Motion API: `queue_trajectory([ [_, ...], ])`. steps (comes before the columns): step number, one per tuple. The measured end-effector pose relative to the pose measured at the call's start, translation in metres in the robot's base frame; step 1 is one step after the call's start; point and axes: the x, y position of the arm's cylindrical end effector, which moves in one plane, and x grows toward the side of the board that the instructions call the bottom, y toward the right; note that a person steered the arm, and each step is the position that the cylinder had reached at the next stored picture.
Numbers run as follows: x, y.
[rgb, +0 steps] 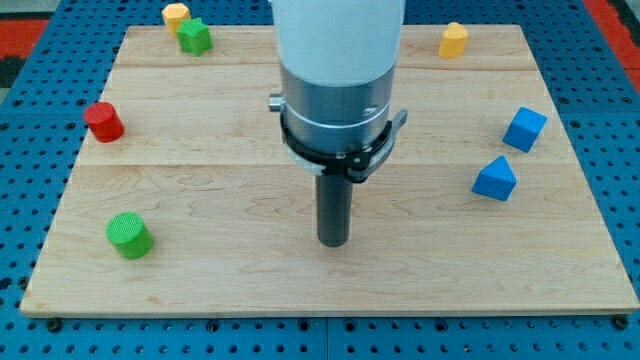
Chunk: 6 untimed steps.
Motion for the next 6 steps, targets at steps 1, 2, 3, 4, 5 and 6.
queue_trajectory([
  [1, -0.005, 0.008],
  [2, -0.005, 0.009],
  [3, -0.022, 0.009],
  [4, -0.074, 0.004],
  [5, -0.132, -0.027],
  [6, -0.174, -0.076],
])
